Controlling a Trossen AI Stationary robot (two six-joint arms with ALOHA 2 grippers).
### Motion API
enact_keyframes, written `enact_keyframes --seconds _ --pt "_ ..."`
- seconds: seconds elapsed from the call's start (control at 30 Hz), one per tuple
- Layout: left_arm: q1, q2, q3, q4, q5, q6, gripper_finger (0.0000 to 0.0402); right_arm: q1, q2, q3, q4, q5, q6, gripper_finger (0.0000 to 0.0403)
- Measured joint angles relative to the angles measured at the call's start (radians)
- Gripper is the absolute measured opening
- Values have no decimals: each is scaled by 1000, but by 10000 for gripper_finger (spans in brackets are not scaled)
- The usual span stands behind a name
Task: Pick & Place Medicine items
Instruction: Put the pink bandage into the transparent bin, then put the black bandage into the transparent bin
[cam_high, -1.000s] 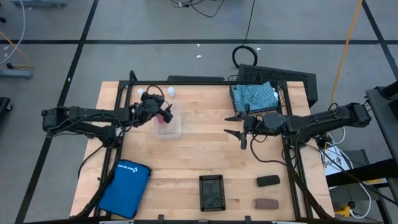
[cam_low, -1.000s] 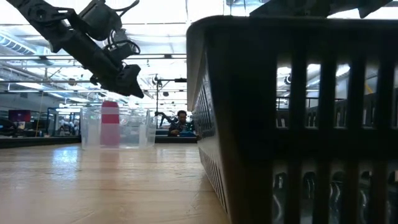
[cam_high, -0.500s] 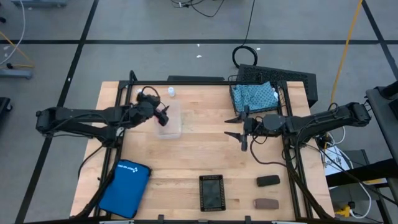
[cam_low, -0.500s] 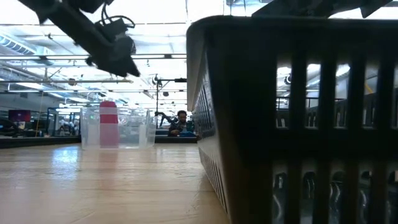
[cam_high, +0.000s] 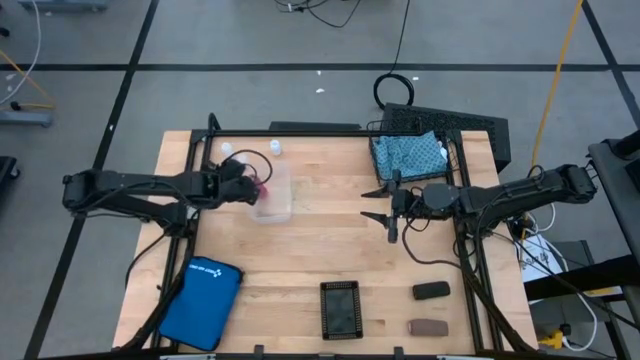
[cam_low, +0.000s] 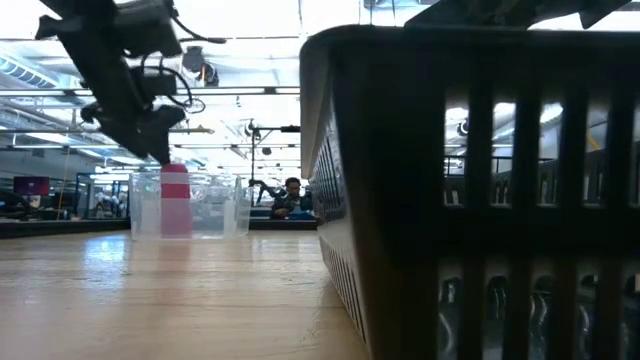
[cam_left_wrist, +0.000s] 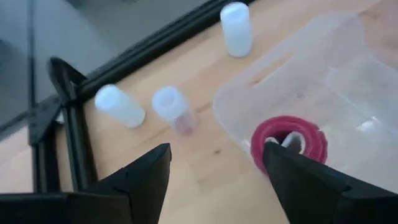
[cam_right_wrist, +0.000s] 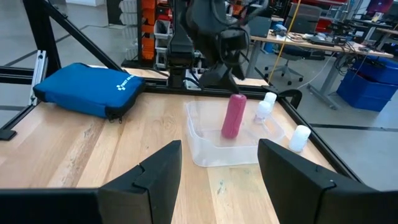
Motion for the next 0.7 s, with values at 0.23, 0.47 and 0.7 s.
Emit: enact_keyframes --seconds 0.23,0.47,0.7 --pt "0 53 0 231 38 118 265 0 0 0 1 0 2 201" --pt "0 53 -2 435 86 313 261 9 -5 0 -18 -4 2 201" --pt "1 53 -2 448 85 355 259 141 -64 122 -402 27 69 201"
